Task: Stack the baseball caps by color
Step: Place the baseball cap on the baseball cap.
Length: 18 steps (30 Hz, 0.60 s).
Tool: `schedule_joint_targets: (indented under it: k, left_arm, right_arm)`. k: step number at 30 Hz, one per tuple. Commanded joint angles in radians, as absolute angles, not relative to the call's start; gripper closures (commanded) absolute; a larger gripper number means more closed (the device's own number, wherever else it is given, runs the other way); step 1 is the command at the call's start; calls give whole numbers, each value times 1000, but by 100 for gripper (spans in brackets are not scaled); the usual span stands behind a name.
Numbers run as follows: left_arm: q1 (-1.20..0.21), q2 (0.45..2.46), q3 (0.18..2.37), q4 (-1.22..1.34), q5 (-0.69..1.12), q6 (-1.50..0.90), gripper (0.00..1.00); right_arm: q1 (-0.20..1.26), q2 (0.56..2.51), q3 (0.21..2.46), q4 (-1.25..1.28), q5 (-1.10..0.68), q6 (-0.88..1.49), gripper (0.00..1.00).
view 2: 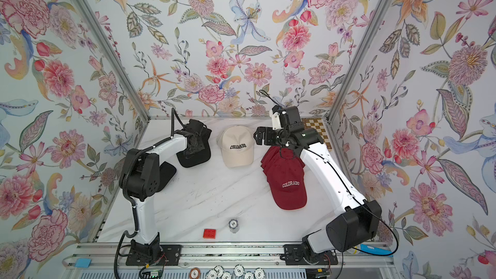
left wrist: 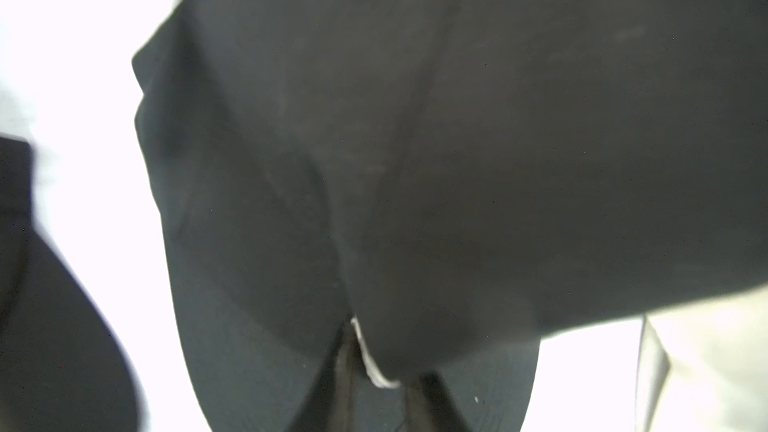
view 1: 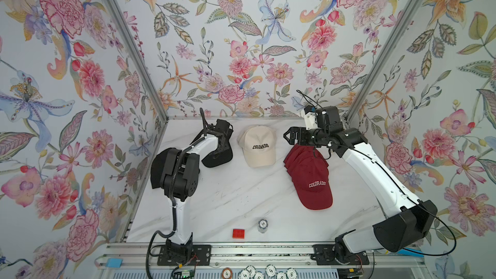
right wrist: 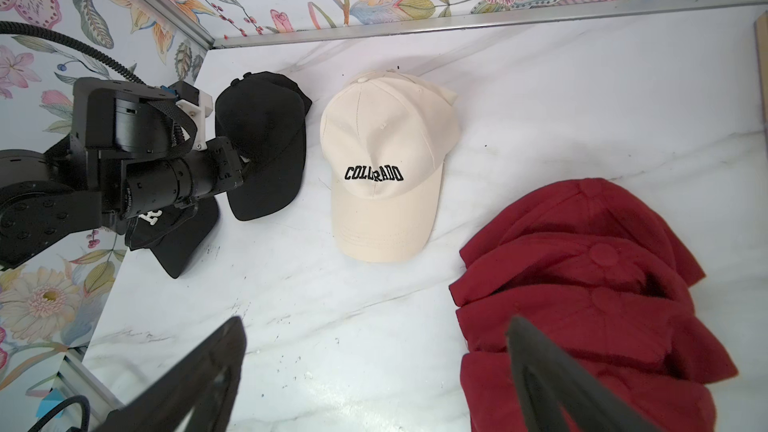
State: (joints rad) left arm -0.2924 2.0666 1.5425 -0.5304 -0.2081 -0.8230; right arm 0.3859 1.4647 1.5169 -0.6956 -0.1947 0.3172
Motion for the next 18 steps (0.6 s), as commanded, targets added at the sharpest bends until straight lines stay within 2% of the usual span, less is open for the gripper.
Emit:
schedule_joint_targets:
  k: [1,3,6,18]
  left_arm:
    - [-281,2089,1533,-573,-201,-833,56]
    - [-281,2080,1535,-577,-198,-832,49]
    - [-283,2067,1547,-597,-196,-831,44]
    - [-298,1961,1630,-681,-213,-807,40]
  right_arm:
    - [380,1452,1507,-715,-206,298,1]
    - [378,1451,1505,-715,-208,298,1]
    - [378,1454,1505,-715,-208,296,1]
    - [375,1471,1512,-702,-229,286,1]
